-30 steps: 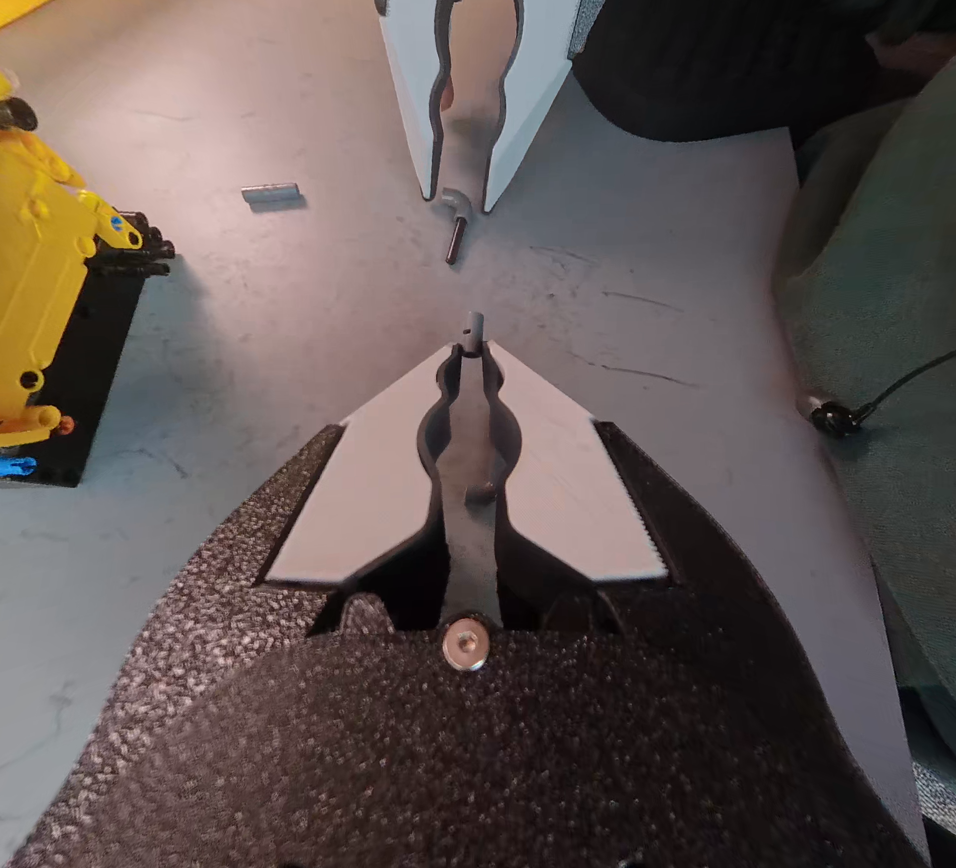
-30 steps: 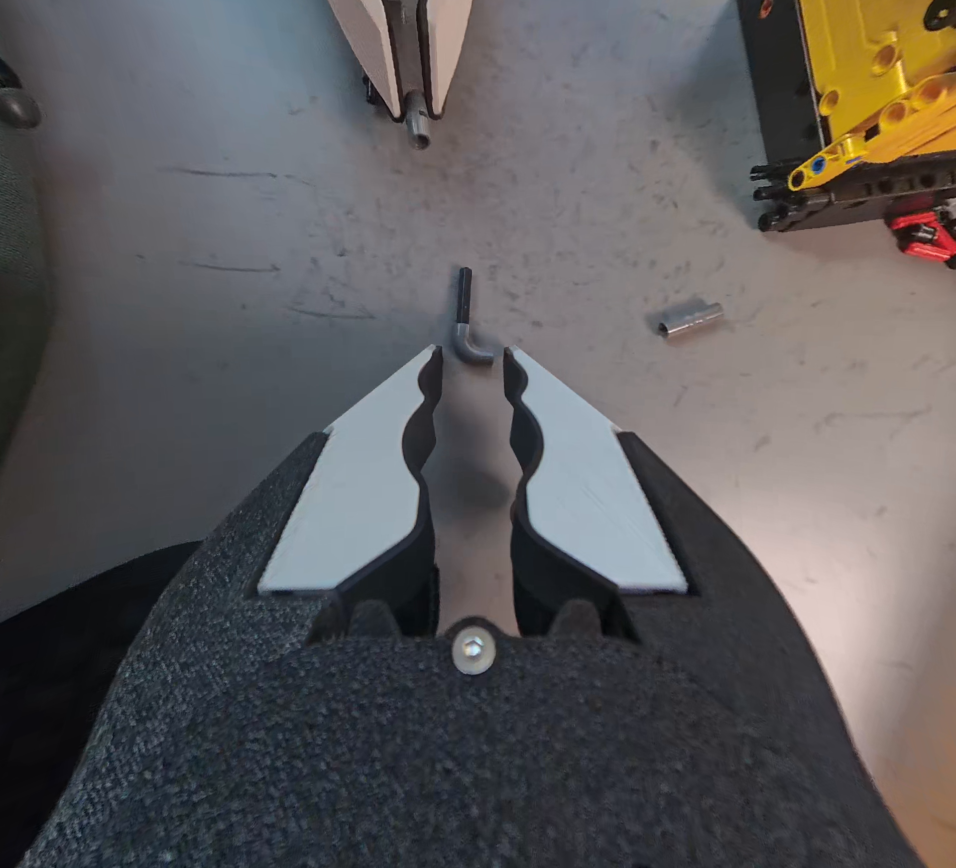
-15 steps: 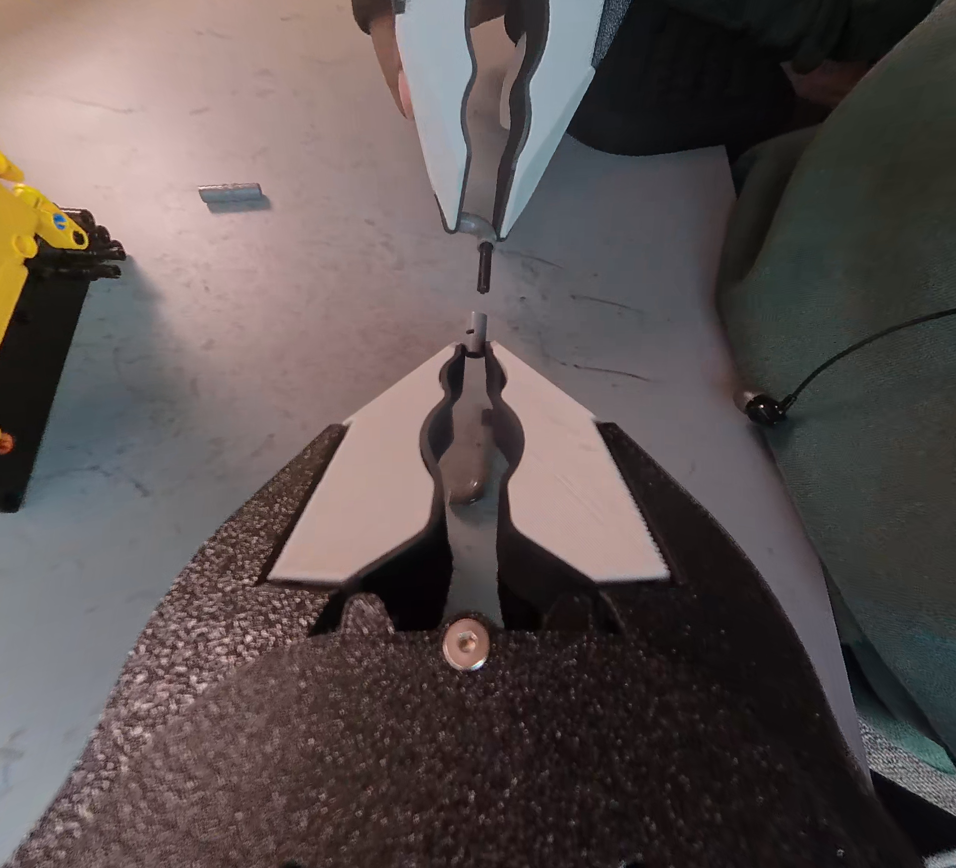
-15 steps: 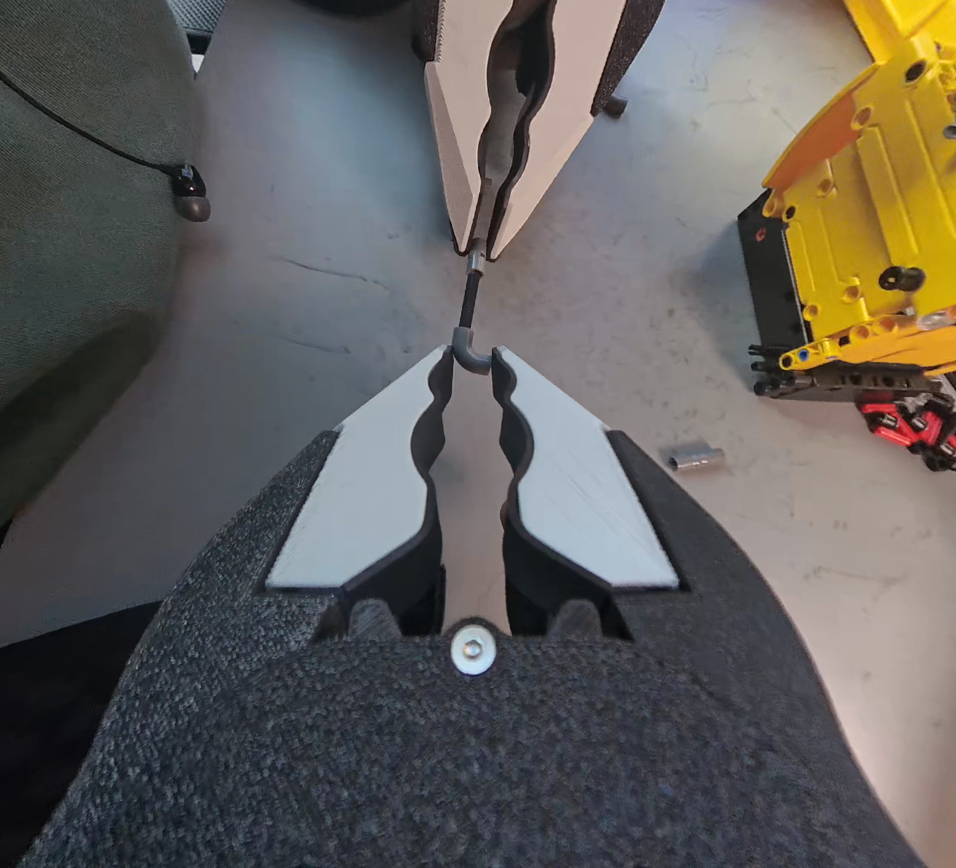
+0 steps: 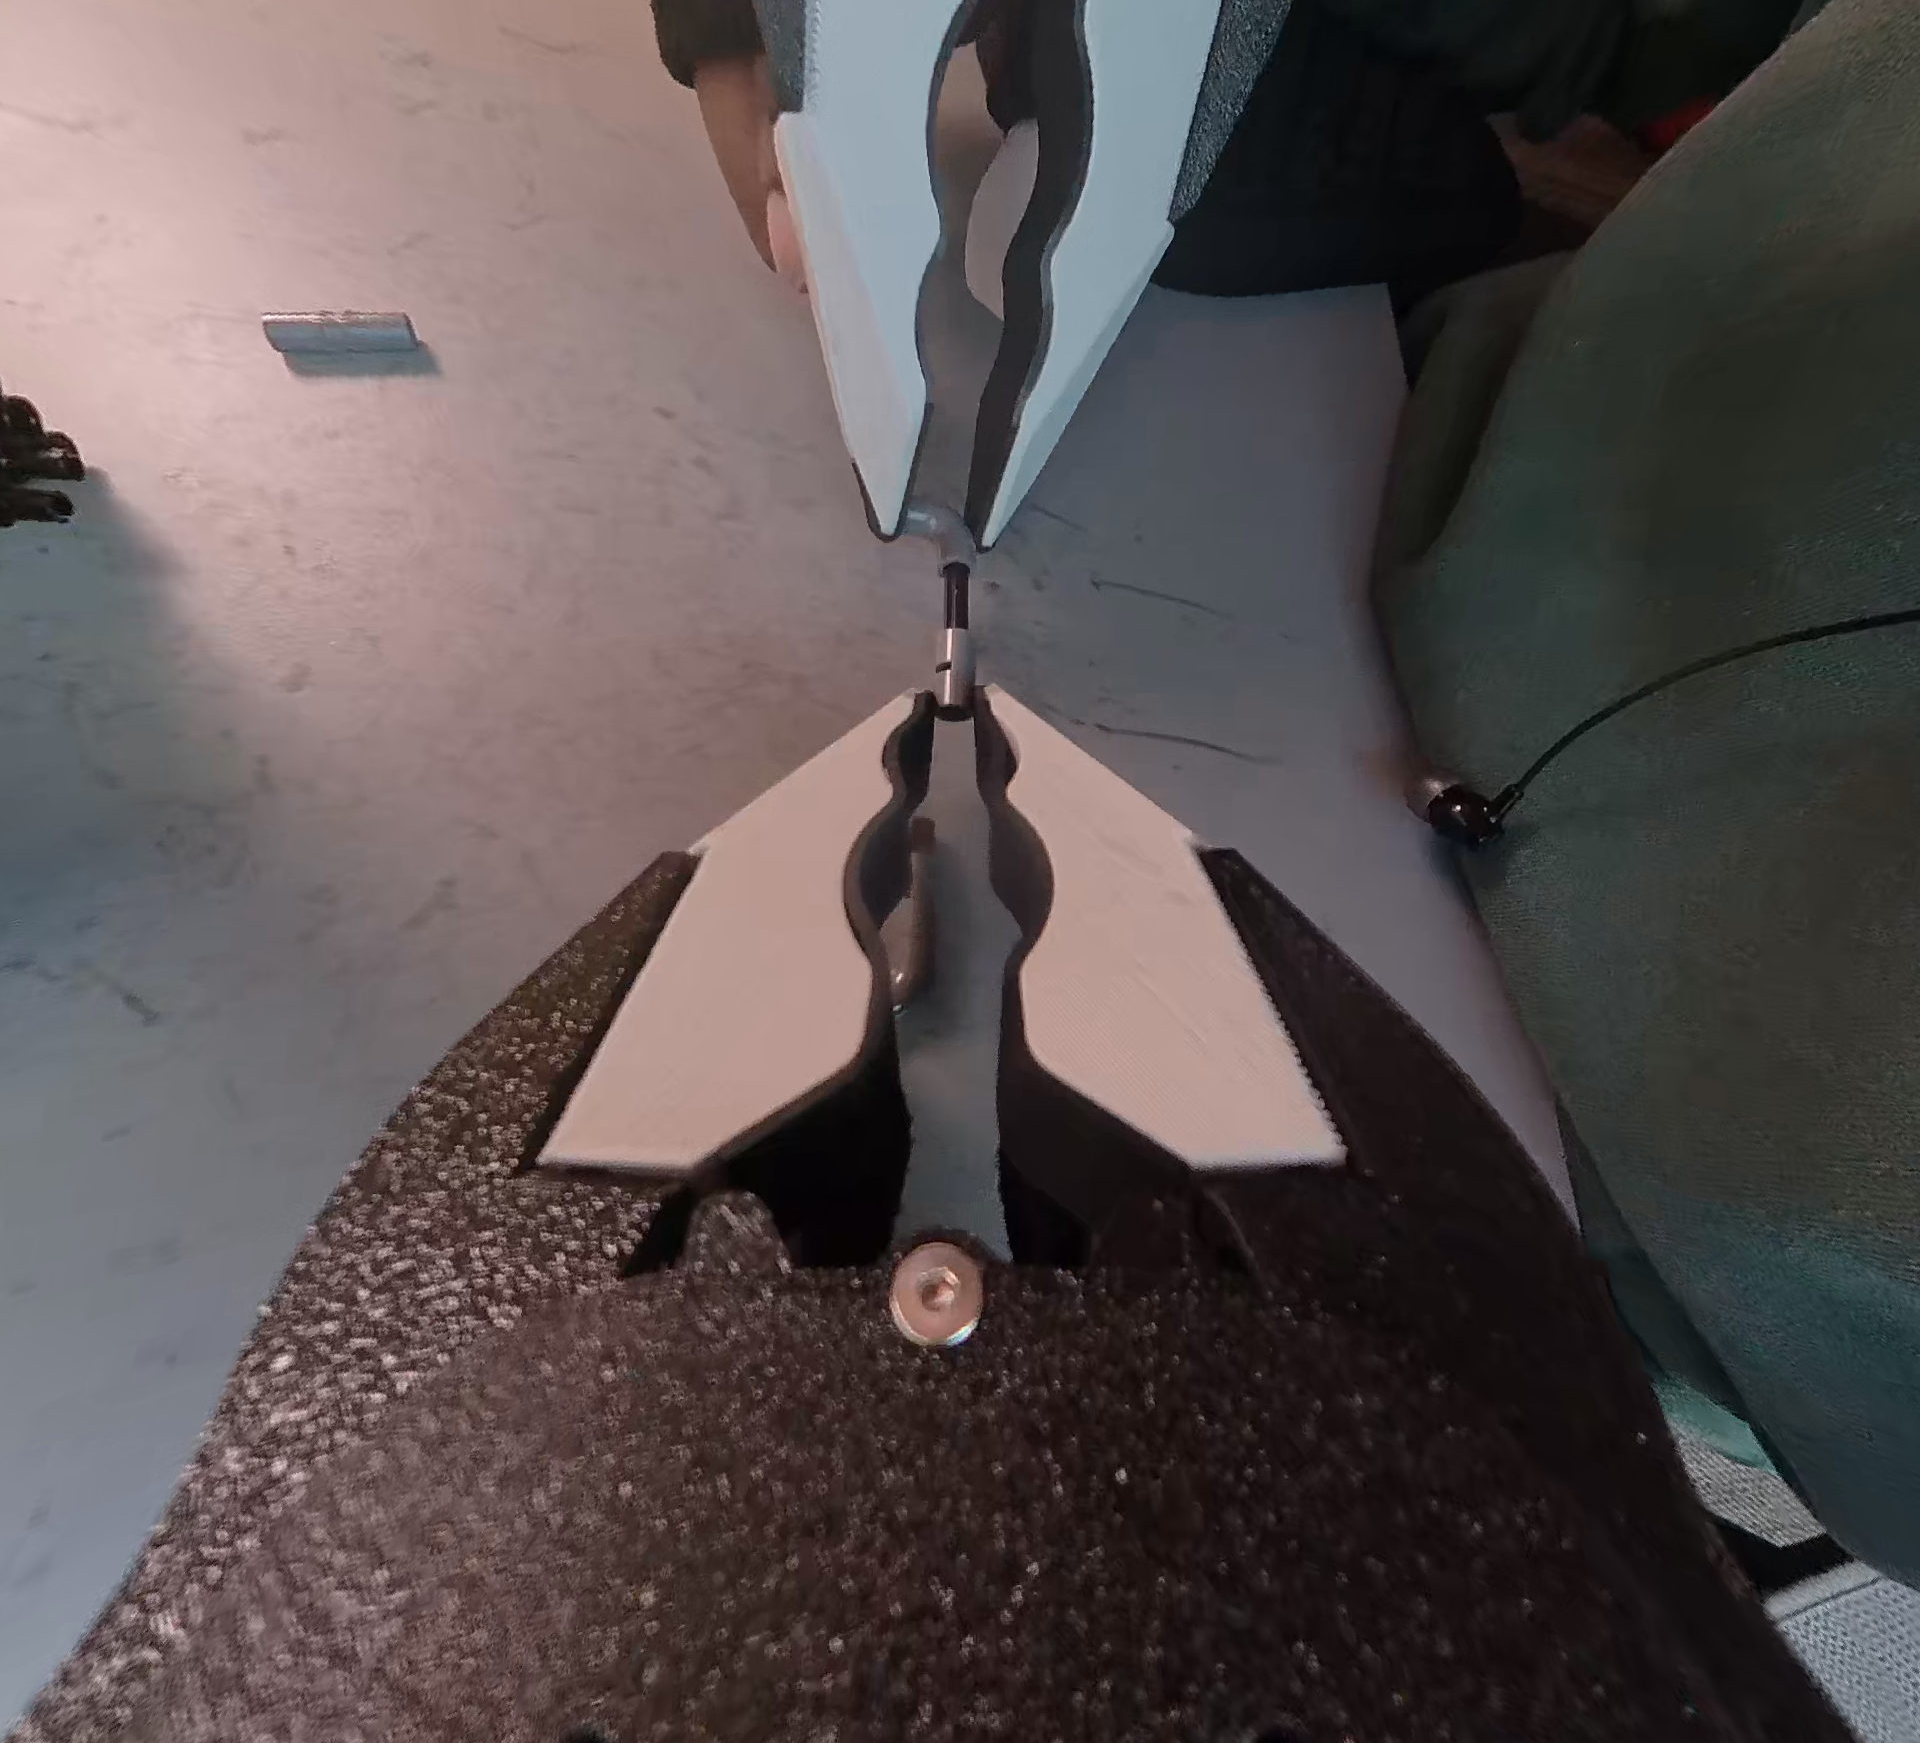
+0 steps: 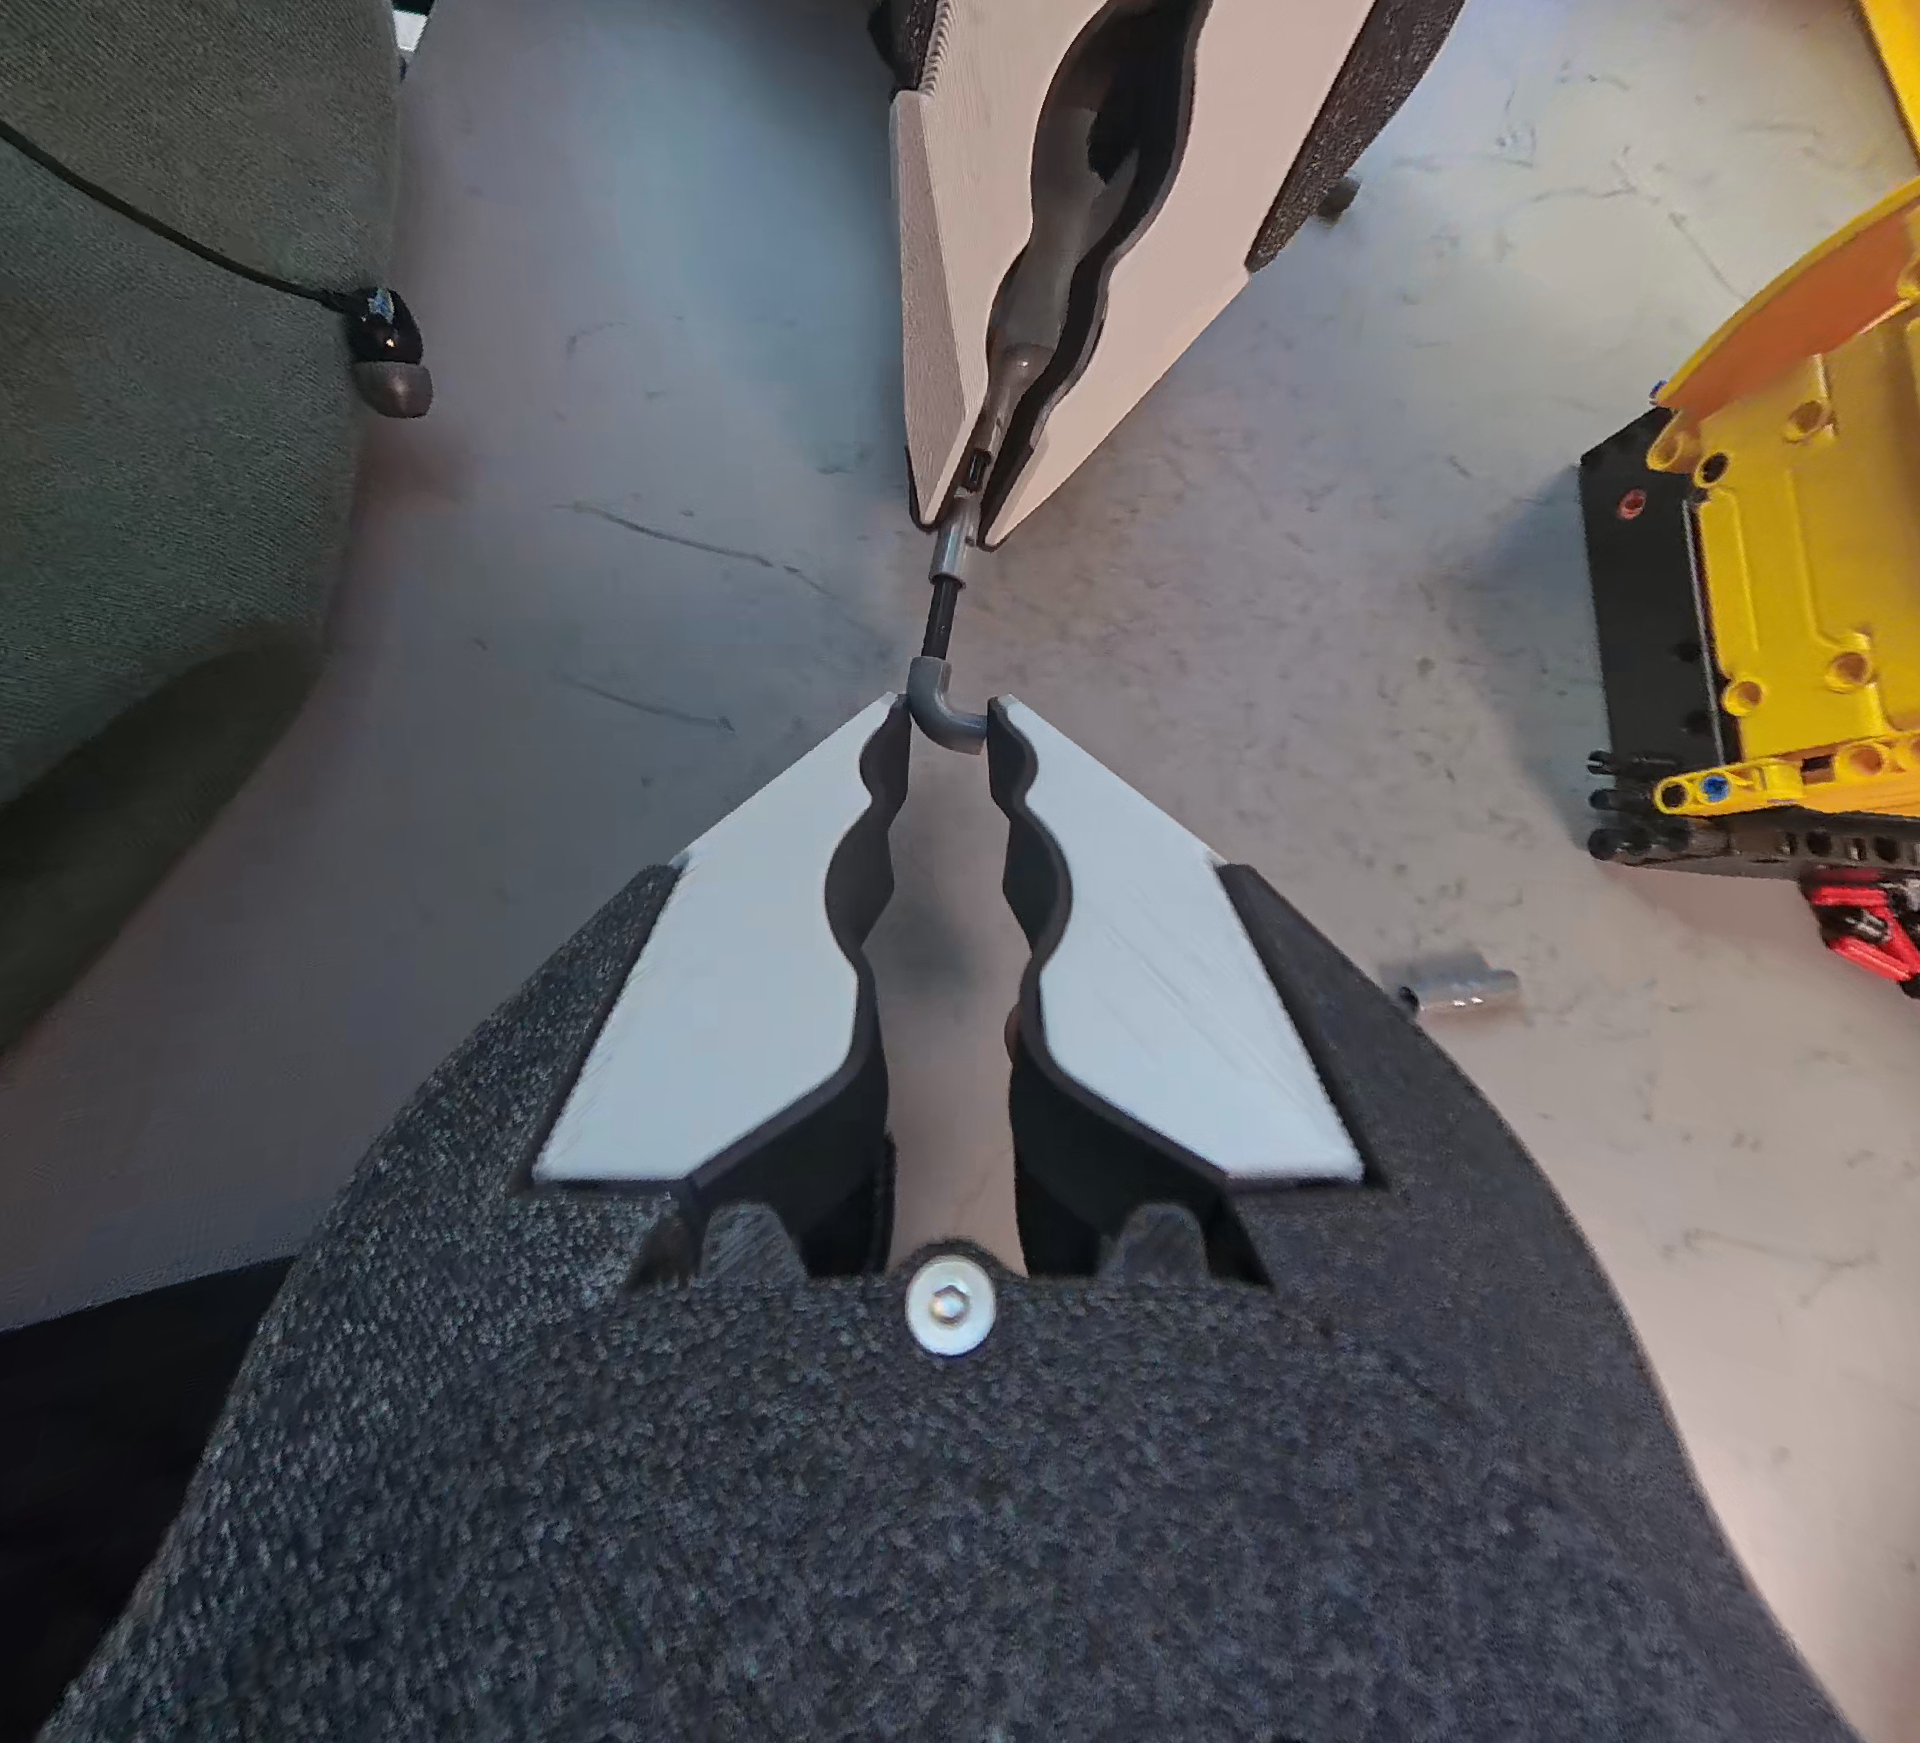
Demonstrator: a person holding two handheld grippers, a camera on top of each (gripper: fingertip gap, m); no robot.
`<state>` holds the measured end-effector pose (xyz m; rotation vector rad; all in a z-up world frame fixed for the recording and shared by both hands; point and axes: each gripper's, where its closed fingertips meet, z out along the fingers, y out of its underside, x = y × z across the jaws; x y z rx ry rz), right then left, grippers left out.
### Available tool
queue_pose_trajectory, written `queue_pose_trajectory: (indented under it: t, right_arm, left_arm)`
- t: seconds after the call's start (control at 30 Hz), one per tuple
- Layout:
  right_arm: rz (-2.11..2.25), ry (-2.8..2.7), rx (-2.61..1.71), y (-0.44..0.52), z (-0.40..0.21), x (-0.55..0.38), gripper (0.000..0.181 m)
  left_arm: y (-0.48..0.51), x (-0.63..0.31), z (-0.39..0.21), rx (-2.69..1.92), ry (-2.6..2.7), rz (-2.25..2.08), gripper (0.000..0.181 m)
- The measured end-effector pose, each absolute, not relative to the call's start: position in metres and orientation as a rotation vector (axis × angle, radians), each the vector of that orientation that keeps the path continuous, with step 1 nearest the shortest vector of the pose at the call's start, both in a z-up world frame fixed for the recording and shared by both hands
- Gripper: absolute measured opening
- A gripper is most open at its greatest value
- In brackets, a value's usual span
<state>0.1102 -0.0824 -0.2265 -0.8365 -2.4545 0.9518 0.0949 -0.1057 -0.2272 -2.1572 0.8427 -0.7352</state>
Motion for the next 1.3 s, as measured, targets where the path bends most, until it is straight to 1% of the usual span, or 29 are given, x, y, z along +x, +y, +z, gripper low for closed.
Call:
queue_pose_trajectory:
  t: [0.13, 0.23, 0.47, 0.63, 0.87, 1.0, 1.17, 1.3]
  right_arm:
    - [0.925, -2.466, -0.856, -0.091, -0.226, 0.105, 0.014]
    - [0.849, -2.488, -0.873, -0.091, -0.234, 0.103, 0.014]
    - [0.88, -2.491, -0.912, -0.091, -0.237, 0.103, 0.014]
    - [0.869, -2.511, -0.92, -0.089, -0.241, 0.106, 0.014]
    - [0.826, -2.532, -0.963, -0.074, -0.241, 0.113, 0.014]
    - [0.769, -2.557, -0.996, -0.06, -0.241, 0.121, 0.014]
    - [0.714, -2.583, -1.02, -0.051, -0.242, 0.126, 0.014]
    - [0.72, -2.588, -1.034, -0.049, -0.242, 0.127, 0.014]
  left_arm:
    - [-0.105, 0.1, -0.228, -2.186, 0.823, -0.781, 0.006]
    - [-0.104, 0.1, -0.233, -2.218, 0.849, -0.729, 0.006]
    - [-0.103, 0.101, -0.232, -2.191, 0.864, -0.696, 0.007]
    - [-0.107, 0.099, -0.236, -2.19, 0.919, -0.646, 0.022]
    - [-0.118, 0.074, -0.236, -2.199, 0.987, -0.529, 0.026]
    - [-0.126, 0.059, -0.239, -2.227, 1.01, -0.469, 0.023]
    - [-0.127, 0.056, -0.243, -2.237, 1.043, -0.421, 0.012]
    - [-0.127, 0.056, -0.243, -2.221, 1.059, -0.419, 0.008]
